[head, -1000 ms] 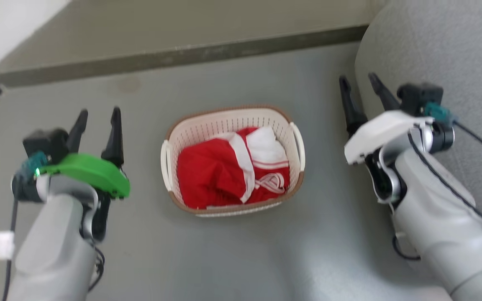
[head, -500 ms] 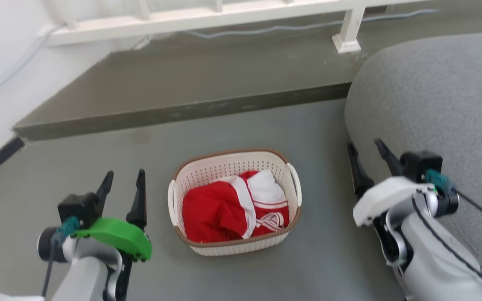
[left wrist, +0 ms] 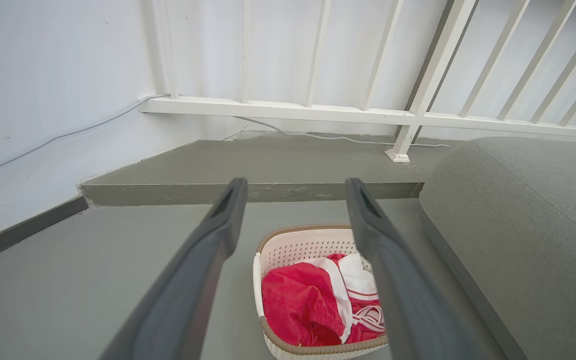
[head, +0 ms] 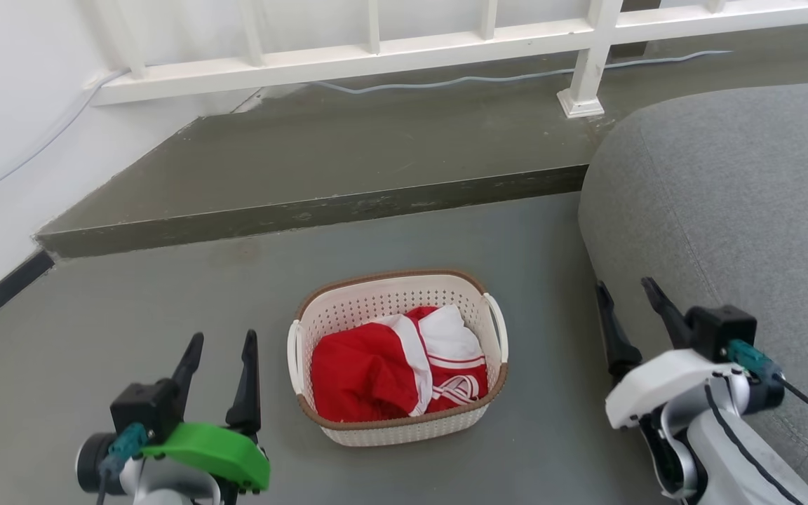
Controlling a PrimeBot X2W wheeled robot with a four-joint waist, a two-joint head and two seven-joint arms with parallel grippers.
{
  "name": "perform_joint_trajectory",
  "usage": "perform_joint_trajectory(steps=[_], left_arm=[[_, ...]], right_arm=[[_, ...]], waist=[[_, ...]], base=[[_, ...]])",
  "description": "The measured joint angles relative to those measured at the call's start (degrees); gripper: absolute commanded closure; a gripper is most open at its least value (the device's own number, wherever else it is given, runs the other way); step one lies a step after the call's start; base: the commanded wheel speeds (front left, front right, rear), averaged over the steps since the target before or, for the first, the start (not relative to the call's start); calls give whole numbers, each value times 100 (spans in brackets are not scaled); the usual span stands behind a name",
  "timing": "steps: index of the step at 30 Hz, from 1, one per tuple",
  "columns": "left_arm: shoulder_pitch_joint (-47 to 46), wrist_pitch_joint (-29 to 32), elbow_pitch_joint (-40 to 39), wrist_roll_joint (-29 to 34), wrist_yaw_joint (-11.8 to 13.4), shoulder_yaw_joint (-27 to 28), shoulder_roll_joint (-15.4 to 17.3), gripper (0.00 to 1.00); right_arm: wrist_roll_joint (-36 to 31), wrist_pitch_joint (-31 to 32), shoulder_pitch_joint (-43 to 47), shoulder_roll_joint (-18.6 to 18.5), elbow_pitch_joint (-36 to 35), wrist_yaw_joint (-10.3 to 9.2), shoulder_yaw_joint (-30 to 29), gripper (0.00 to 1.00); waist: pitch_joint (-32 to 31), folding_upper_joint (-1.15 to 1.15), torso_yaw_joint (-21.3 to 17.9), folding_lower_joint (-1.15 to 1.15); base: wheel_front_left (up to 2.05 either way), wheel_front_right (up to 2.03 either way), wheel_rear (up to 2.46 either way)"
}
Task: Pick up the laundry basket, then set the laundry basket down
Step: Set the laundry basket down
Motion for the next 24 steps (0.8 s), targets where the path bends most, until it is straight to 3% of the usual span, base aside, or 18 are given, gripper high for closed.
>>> perform_joint_trajectory(steps=[24], left_arm=[[727, 0, -581, 292, 153, 104, 13, 0]], right_arm=[[-980, 0, 804, 180, -515, 0, -803, 0]], waist=[[-24, 0, -10, 0]], base=[[0, 0, 0]])
